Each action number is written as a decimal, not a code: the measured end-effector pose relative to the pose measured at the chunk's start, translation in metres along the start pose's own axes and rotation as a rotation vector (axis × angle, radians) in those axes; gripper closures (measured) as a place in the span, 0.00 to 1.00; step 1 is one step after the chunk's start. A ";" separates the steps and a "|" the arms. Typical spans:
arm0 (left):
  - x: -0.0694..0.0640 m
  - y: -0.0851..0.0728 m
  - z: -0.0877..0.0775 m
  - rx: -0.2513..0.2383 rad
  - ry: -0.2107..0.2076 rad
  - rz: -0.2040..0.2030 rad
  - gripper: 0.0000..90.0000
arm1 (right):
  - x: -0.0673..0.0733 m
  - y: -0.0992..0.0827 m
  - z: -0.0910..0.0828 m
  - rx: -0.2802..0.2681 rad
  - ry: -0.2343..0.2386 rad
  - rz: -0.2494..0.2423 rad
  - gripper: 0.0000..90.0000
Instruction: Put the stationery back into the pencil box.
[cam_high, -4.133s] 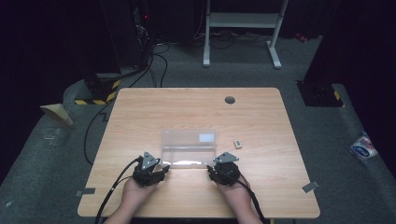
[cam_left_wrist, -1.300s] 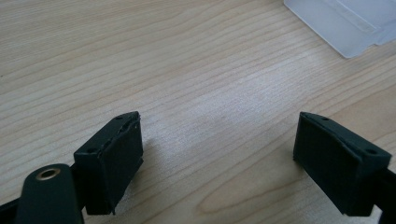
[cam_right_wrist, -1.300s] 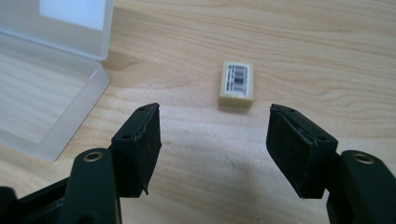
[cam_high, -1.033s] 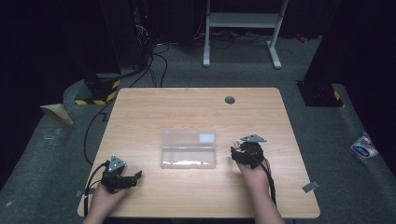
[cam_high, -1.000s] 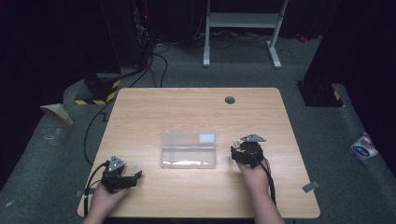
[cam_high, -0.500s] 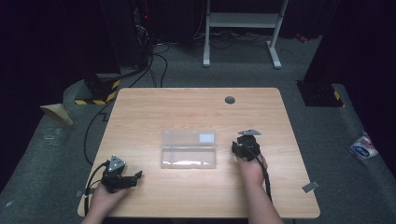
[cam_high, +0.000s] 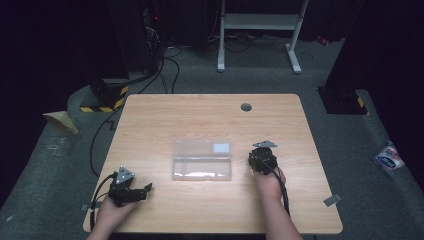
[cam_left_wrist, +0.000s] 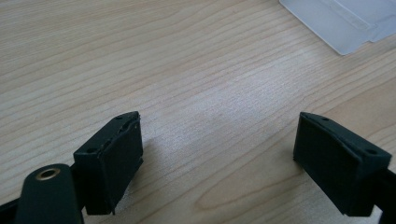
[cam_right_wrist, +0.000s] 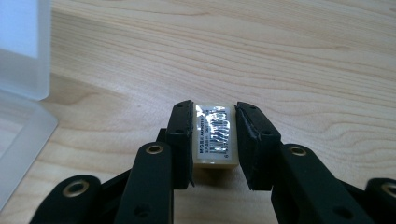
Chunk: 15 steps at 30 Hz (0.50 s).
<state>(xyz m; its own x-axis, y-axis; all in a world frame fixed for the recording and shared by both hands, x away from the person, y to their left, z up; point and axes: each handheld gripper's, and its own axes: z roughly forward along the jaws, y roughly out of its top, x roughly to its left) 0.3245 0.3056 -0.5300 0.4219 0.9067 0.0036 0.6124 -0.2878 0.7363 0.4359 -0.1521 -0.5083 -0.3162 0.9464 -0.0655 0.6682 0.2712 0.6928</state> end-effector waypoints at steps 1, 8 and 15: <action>0.000 0.000 0.000 0.000 0.000 0.000 0.17 | 0.000 -0.001 -0.001 -0.007 0.000 -0.001 0.75; 0.000 0.000 0.000 0.000 0.002 -0.001 0.18 | 0.001 -0.017 -0.015 -0.025 0.017 -0.003 0.75; 0.000 0.000 0.000 0.000 0.002 -0.001 0.18 | 0.004 -0.027 -0.028 -0.046 0.038 -0.019 0.75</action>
<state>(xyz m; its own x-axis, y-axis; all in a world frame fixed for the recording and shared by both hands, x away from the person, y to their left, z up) 0.3243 0.3055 -0.5299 0.4201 0.9075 0.0042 0.6130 -0.2871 0.7361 0.3980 -0.1602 -0.5069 -0.3545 0.9336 -0.0522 0.6304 0.2798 0.7241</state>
